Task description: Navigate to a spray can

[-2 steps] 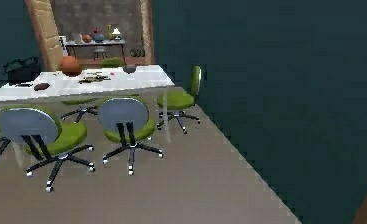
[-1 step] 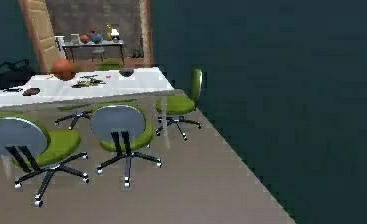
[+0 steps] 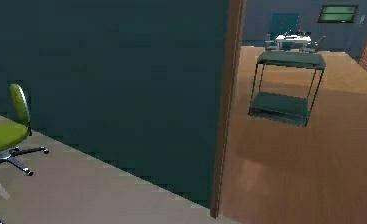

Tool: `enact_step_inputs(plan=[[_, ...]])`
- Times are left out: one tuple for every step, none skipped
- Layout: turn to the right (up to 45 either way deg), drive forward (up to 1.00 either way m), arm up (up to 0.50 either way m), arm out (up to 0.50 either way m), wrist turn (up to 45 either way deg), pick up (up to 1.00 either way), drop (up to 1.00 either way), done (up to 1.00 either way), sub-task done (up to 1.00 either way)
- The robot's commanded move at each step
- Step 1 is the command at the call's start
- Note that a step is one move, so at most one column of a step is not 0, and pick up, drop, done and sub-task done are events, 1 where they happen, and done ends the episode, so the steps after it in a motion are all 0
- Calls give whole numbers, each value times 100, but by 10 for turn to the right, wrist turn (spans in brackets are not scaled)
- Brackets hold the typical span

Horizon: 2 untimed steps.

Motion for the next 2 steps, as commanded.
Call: enact_step_inputs(plan=[[150,0,0,0,0,0,0,0,0],[0,40,0,0,0,0,0,0,0]])
